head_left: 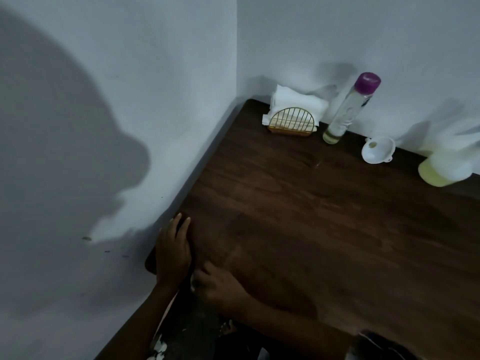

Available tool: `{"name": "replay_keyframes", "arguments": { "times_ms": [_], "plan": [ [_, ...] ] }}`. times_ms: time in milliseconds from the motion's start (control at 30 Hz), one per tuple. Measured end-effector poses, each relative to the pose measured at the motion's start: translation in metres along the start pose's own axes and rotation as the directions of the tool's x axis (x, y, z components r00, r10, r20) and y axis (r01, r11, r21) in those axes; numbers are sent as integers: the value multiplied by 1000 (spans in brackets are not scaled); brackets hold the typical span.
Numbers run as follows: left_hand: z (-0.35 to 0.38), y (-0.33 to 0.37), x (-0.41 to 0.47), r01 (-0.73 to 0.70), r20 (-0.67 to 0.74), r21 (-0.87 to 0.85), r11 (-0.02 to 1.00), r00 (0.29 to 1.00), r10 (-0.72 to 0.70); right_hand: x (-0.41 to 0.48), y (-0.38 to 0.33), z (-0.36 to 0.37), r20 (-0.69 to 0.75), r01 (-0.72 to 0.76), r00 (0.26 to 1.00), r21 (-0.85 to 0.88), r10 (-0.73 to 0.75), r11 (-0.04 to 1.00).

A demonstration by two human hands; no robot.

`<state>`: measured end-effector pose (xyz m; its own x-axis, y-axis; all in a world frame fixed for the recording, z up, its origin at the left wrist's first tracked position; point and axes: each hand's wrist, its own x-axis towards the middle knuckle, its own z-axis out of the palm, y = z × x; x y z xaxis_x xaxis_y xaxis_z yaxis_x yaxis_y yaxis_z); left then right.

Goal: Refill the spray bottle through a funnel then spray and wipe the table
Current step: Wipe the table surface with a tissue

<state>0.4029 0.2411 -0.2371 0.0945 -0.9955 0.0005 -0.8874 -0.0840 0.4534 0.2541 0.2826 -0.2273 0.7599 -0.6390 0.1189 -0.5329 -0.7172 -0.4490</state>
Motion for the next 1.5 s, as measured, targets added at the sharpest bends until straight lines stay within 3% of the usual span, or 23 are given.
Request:
{"name": "replay_keyframes", "arguments": {
  "times_ms": [67, 167, 200, 267, 367, 400, 433, 500, 567, 600, 667, 767, 800, 867, 933, 967, 1033, 1100, 1200, 1267, 1367, 1433, 1500],
  "plan": [
    [-2, 0, 5, -11, -5, 0, 1000, 1000, 11, -3, 18, -5, 101, 38, 994, 46, -42, 998],
    [-2, 3, 12, -16, -6, -8, 1000, 1000, 16, 5, 91, -42, -182, -221, 960, -32, 211, 975],
    [-1, 5, 14, -16, -7, -11, 1000, 1000, 16, 7, 124, -62, -219, -395, 899, -35, 379, 918],
    [0, 8, 17, -29, -6, -13, 999, 1000, 29, 4, 181, -103, -281, -728, 647, 51, 709, 684],
    [1, 11, 20, -43, -13, -24, 999, 999, 43, -1, 225, -128, -375, -926, 317, 76, 871, 370],
    [2, 12, 22, -45, -14, -24, 999, 999, 45, 2, 222, -125, -399, -932, 290, 92, 870, 352],
    [3, 13, 23, -50, -14, -22, 999, 999, 49, 7, 207, -120, -413, -910, 330, 99, 849, 402],
    [6, 18, 28, -63, -10, -13, 998, 998, 63, 20, 162, -91, -320, -762, 593, 72, 739, 643],
    [8, 24, 34, -77, -4, 7, 997, 997, 77, 26, 103, -61, -106, -477, 864, 143, 493, 867],
    [10, 26, 38, -88, -1, 14, 996, 996, 88, 26, 81, -51, -21, -334, 940, 150, 340, 931],
    [11, 33, 45, -115, 0, 18, 993, 993, 115, 26, 85, -49, 30, -217, 976, 156, 215, 964],
    [14, 42, 54, -160, -16, 18, 987, 987, 160, 35, 156, -77, -151, -394, 900, 117, 409, 911],
    [16, 46, 56, -172, -20, 20, 985, 985, 172, 35, 189, -91, -223, -527, 814, 103, 536, 843],
    [18, 53, 59, -181, -24, 27, 983, 983, 181, 30, 246, -120, -329, -793, 543, 100, 773, 600],
    [20, 60, 62, -189, -22, 26, 982, 982, 190, 22, 276, -140, -381, -930, 288, 109, 878, 352],
    [21, 64, 62, -198, -19, 23, 980, 980, 198, 21, 280, -140, -397, -946, 230, 123, 889, 300],
    [22, 69, 63, -225, -17, 21, 974, 974, 226, 27, 265, -130, -410, -918, 288, 141, 866, 371],
    [23, 72, 65, -248, -13, 21, 969, 969, 248, 34, 223, -104, -326, -801, 503, 172, 800, 574],
    [24, 75, 66, -230, 2, -12, 973, 973, 230, 28, 138, -79, -93, -491, 858, 142, 505, 860],
    [24, 76, 66, -238, 12, -7, 971, 971, 238, 7, 120, -77, -67, -375, 921, 119, 384, 919],
    [29, 79, 62, -264, 25, 17, 964, 964, 264, -38, 162, -94, -270, -548, 794, 73, 545, 833],
    [34, 86, 57, -278, 35, 6, 961, 960, 277, -79, 201, -116, -421, -732, 597, 63, 683, 679],
    [39, 96, 50, -309, 50, 13, 951, 950, 308, -130, 227, -139, -460, -895, 360, 75, 811, 440]
  ]
}}
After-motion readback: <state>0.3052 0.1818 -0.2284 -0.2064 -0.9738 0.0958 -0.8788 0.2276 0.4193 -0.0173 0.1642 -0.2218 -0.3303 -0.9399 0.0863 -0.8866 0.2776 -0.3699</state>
